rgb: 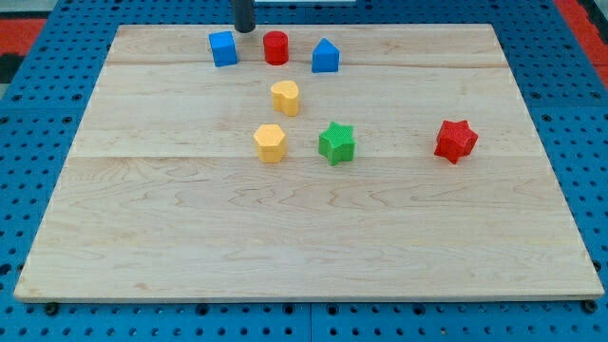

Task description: Slightly push the red circle near to the blue cube

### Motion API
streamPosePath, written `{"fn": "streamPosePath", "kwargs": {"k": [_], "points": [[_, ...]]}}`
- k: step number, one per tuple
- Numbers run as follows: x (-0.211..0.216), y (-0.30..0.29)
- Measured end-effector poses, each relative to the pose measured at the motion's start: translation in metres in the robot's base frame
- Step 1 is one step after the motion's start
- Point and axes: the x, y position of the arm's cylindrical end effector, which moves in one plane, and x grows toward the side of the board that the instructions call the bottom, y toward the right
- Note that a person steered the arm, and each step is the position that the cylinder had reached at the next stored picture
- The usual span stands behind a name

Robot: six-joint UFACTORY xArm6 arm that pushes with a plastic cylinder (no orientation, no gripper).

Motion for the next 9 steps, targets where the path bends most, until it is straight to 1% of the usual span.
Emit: {"fn": "streamPosePath", "kwargs": {"k": [3,4,5,6,7,9], "points": [[0.043,0.011],[0.059,-0.009],[0.049,-0.049],[0.017,-0.052],[0.014,-0.063],[0.019,-0.065]]}}
